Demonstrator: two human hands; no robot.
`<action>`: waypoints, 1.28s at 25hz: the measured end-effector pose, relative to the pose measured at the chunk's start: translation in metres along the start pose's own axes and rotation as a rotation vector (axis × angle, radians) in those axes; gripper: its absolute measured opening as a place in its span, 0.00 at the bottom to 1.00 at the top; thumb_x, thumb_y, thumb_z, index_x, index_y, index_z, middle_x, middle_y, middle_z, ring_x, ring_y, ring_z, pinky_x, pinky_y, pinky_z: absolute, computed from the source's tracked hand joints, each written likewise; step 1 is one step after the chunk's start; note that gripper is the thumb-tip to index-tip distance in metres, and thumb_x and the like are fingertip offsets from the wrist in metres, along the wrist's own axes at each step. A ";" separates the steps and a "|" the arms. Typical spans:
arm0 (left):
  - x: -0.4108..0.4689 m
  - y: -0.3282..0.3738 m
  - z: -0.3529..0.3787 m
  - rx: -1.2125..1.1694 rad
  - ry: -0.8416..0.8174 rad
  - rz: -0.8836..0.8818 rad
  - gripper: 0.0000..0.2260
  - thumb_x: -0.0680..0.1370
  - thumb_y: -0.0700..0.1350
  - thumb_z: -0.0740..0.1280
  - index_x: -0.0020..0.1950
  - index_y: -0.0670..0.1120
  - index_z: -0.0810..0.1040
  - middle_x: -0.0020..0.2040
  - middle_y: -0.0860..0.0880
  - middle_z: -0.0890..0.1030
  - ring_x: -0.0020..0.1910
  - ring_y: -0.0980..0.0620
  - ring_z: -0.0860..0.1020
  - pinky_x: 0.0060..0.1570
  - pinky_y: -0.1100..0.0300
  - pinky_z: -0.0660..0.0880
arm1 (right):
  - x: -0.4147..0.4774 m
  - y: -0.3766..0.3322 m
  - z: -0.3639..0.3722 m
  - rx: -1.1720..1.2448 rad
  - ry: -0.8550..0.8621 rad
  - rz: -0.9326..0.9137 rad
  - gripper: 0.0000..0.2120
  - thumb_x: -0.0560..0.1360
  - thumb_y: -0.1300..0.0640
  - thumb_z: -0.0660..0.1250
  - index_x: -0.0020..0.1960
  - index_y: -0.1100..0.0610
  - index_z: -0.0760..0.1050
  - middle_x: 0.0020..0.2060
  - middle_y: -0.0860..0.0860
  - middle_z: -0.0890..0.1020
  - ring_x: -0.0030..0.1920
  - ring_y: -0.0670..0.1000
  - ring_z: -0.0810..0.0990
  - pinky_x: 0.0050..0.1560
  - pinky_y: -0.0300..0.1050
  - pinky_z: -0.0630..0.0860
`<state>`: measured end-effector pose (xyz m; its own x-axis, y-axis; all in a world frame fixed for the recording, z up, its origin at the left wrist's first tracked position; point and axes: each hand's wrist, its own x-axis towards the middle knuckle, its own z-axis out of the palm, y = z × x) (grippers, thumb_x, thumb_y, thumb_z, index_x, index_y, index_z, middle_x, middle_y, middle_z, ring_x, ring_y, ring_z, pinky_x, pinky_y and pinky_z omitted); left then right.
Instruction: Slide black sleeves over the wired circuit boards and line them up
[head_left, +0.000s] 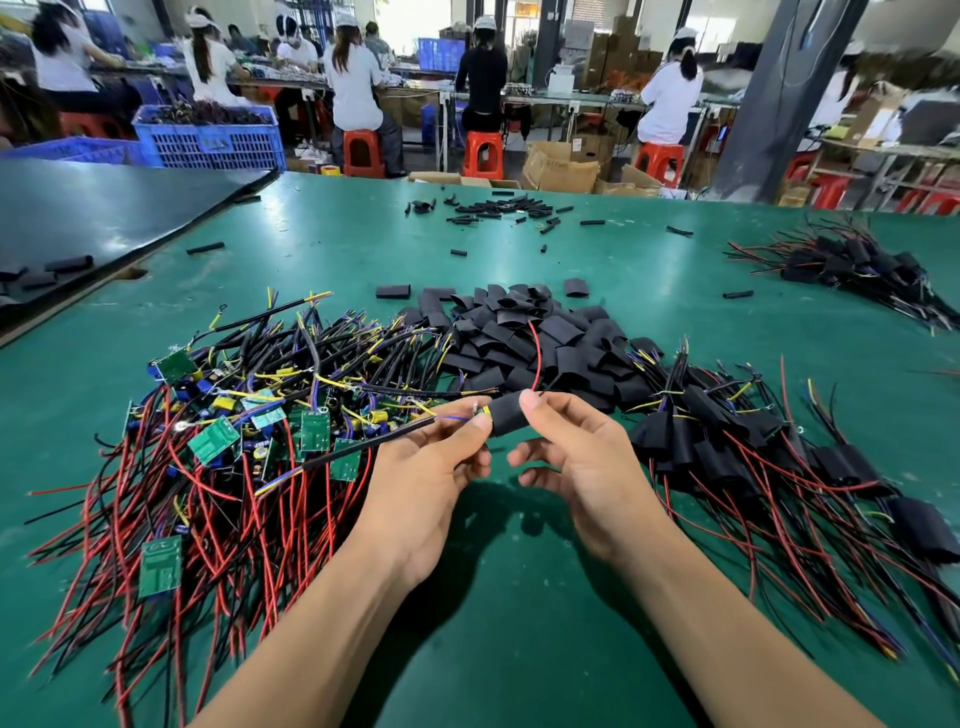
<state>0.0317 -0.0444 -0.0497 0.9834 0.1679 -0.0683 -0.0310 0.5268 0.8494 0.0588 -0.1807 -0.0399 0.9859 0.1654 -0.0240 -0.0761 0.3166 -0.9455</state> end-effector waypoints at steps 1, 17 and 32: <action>0.000 0.000 0.000 0.020 0.002 0.019 0.05 0.74 0.35 0.70 0.47 0.42 0.84 0.42 0.46 0.81 0.32 0.55 0.75 0.36 0.65 0.74 | 0.000 -0.001 -0.001 0.011 -0.015 0.015 0.03 0.69 0.52 0.74 0.38 0.50 0.83 0.34 0.48 0.83 0.30 0.48 0.79 0.28 0.38 0.74; -0.004 0.005 0.005 0.000 -0.070 -0.035 0.09 0.71 0.39 0.70 0.50 0.43 0.79 0.42 0.43 0.82 0.39 0.48 0.85 0.37 0.62 0.78 | 0.000 -0.005 -0.001 0.059 -0.046 -0.021 0.12 0.72 0.48 0.67 0.51 0.50 0.85 0.36 0.51 0.82 0.26 0.48 0.74 0.30 0.39 0.74; -0.004 0.011 0.004 -0.117 -0.109 -0.102 0.02 0.70 0.41 0.72 0.41 0.48 0.81 0.33 0.46 0.79 0.31 0.52 0.78 0.33 0.63 0.76 | -0.005 0.010 0.012 0.068 -0.103 -0.065 0.15 0.73 0.42 0.66 0.55 0.47 0.85 0.32 0.53 0.81 0.27 0.48 0.76 0.31 0.40 0.75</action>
<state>0.0277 -0.0421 -0.0379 0.9959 0.0207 -0.0885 0.0557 0.6310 0.7738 0.0514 -0.1671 -0.0453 0.9689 0.2361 0.0738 -0.0255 0.3921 -0.9196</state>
